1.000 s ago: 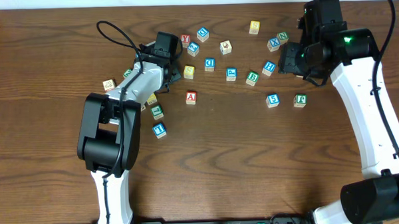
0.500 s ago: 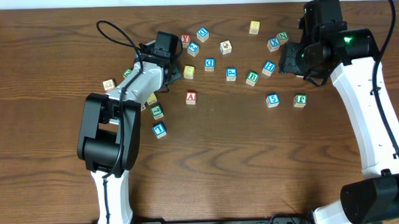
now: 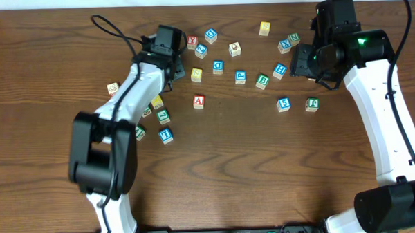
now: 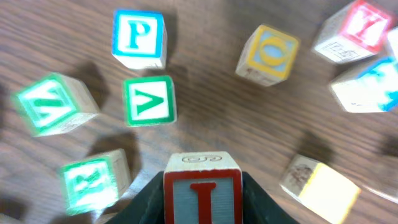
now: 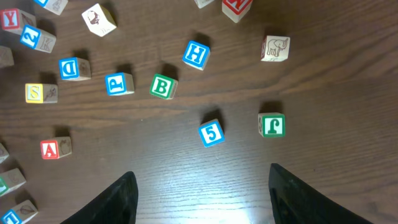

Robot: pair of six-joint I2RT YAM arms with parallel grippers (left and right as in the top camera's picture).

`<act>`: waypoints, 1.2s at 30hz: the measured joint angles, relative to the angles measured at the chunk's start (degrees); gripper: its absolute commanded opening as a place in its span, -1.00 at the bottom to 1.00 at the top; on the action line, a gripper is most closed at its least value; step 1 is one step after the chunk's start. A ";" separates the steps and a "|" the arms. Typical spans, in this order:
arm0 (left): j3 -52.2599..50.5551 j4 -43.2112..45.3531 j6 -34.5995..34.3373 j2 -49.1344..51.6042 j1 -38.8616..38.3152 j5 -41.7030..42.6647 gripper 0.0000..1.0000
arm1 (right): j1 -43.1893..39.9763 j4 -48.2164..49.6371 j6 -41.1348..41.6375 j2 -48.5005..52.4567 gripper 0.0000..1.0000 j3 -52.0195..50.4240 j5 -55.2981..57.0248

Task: Spell out AI2
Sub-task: 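Carry the I block with the left gripper beside the A block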

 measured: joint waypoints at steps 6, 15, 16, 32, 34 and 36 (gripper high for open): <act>0.15 -8.20 0.66 -7.50 -0.81 0.09 -0.35 | 0.00 0.00 0.00 0.00 0.24 0.00 0.00; 0.28 -16.63 1.44 -9.99 -8.59 4.74 -0.35 | 0.00 0.22 0.00 0.00 0.24 0.00 0.96; 0.28 -16.81 1.46 -9.99 -9.73 5.14 -0.35 | 0.00 0.42 0.00 0.00 0.25 0.00 1.31; 0.28 -12.04 1.46 -3.67 -19.93 6.71 -0.35 | -1.99 2.62 0.00 0.00 0.30 0.00 2.95; 0.28 -10.05 1.46 -1.84 -19.91 6.71 -0.35 | -2.16 2.62 0.00 0.00 0.30 0.00 2.99; 0.28 -8.76 1.46 -0.33 -19.91 6.71 -0.35 | -2.23 2.62 0.00 0.00 0.31 0.00 3.02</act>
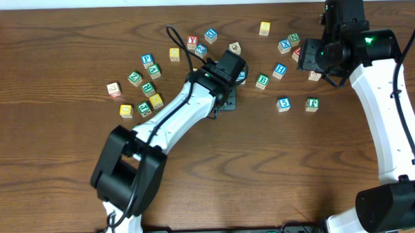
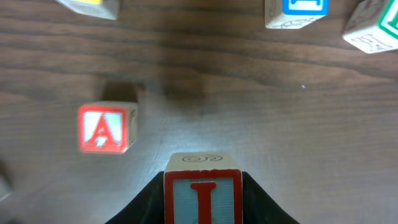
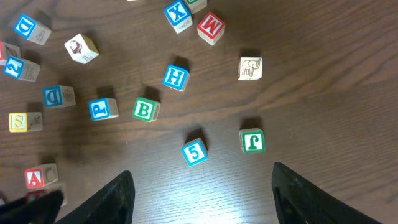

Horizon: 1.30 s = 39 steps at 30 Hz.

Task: Spell out AI2
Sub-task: 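Carry the I block with the left gripper beside the A block, then lower the I block right of the A block and release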

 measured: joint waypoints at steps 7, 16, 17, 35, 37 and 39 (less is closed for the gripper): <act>0.00 0.59 0.00 3.45 0.00 -2.14 -0.35 | 0.00 0.00 0.00 0.00 0.31 0.00 0.00; 0.00 1.51 1.62 5.51 1.14 -6.14 -0.35 | 0.00 -0.07 0.00 0.00 0.32 0.00 0.00; 0.00 1.57 1.75 5.60 1.20 -6.27 -0.35 | 0.00 -0.09 0.00 0.00 0.31 0.00 0.00; 0.00 4.87 1.77 5.62 1.25 -6.29 -0.35 | 0.00 -0.26 0.00 0.00 0.32 0.00 0.00; 0.00 4.90 1.77 5.62 1.25 -6.29 -0.35 | 0.00 -0.44 0.00 0.00 0.32 0.00 0.00; 0.00 4.92 1.77 5.62 1.25 -6.29 -0.35 | 0.00 -0.68 0.00 0.00 0.32 0.00 0.00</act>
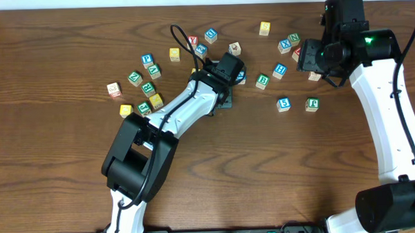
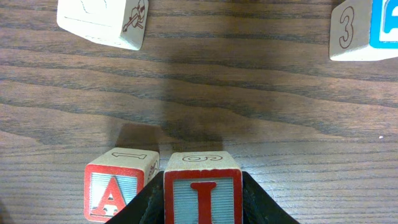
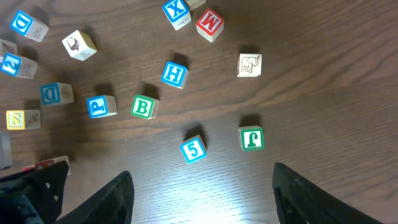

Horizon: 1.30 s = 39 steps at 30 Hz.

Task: Spell out AI2
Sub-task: 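Lower the I block right of the A block and release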

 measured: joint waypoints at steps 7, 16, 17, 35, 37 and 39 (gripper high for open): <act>0.00 0.13 0.00 0.00 0.00 0.00 -0.35 | 0.00 -0.09 0.00 0.00 0.32 0.00 0.00; -0.07 1.09 -0.09 0.00 0.00 0.00 -0.35 | 0.00 -0.20 0.00 0.00 0.31 0.00 0.00; -0.13 1.27 -0.09 0.00 0.00 -0.02 -0.35 | 0.00 -0.20 0.00 0.00 0.32 0.00 0.00; -3.50 4.04 -0.26 0.00 1.18 -0.02 -0.35 | 0.00 -0.22 0.00 0.00 0.31 0.00 0.00; -4.04 4.02 -0.26 0.00 1.53 -0.02 -0.35 | 0.00 -0.20 0.00 0.00 0.31 0.00 0.00; -4.13 4.09 -0.28 0.00 1.79 -0.02 -0.35 | 0.00 -0.20 0.00 0.00 0.32 0.00 0.00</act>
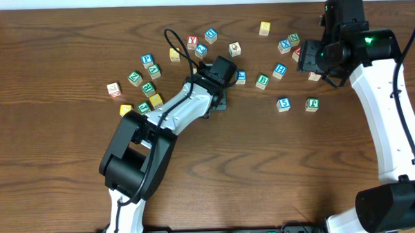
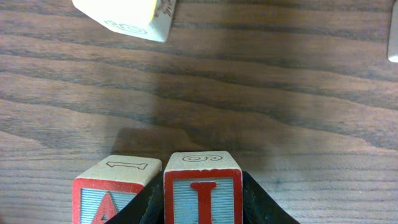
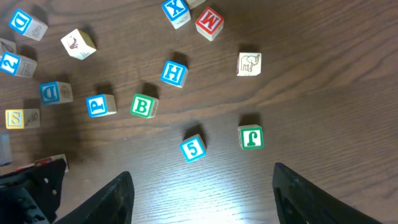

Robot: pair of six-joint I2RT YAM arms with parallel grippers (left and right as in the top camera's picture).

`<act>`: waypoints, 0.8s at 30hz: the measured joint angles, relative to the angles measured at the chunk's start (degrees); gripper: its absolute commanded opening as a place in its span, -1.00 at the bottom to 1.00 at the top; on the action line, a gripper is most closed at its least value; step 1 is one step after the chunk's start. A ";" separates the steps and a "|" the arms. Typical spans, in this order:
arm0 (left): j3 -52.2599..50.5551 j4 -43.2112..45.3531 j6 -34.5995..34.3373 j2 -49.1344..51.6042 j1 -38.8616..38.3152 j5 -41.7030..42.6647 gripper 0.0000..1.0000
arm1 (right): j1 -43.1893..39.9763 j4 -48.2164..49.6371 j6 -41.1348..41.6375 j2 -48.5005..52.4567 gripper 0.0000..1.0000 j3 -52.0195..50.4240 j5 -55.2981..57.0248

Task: Spell out AI2
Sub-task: 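Lower the I block right of the A block and release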

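Observation:
My left gripper [image 2: 203,210] is shut on a red-framed I block [image 2: 202,186], held low over the wood. Directly to its left, almost touching, sits the red A block [image 2: 112,194]. In the overhead view the left gripper [image 1: 218,97] covers both blocks at the table's middle. A blue 2 block [image 3: 12,63] lies at the far left of the right wrist view and sits among the back blocks in the overhead view [image 1: 201,50]. My right gripper [image 3: 199,193] is open with nothing in it, hanging high at the right [image 1: 315,57].
Loose blocks are scattered below the right gripper: H [image 3: 174,73], B [image 3: 142,106], 5 [image 3: 193,148], J [image 3: 250,137], M [image 3: 209,22]. A cluster [image 1: 143,91] lies left of the left arm. A pale block [image 2: 124,15] sits just beyond the I block.
The left gripper has shifted slightly; the A block and the table now look closer in its wrist view, with the I block still beside the A. The right arm has not moved.
My left gripper held the I block above the left cluster of blocks. Then it was at the middle of the table, right of the A. Then the I block stood beside the A, and now it sits closer to it. The right gripper stayed open throughout.

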 measured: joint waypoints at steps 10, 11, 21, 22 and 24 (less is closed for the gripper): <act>0.00 1.07 0.04 0.00 0.20 -0.20 -0.14 | 0.00 -0.02 0.00 0.00 0.32 0.00 0.00; 0.00 1.05 0.00 0.00 0.20 -0.24 -0.11 | 0.00 -0.02 0.00 0.00 0.31 0.00 0.00; 0.00 1.03 -0.15 0.00 0.20 -0.39 0.03 | 0.00 0.00 0.00 0.00 0.32 0.00 0.00; 0.00 1.03 -0.17 0.00 0.20 -0.39 0.03 | 0.00 0.00 0.00 0.00 0.32 0.00 0.00; 0.00 1.01 -0.17 0.00 0.20 -0.39 0.03 | 0.00 0.00 0.00 0.00 0.32 0.00 0.00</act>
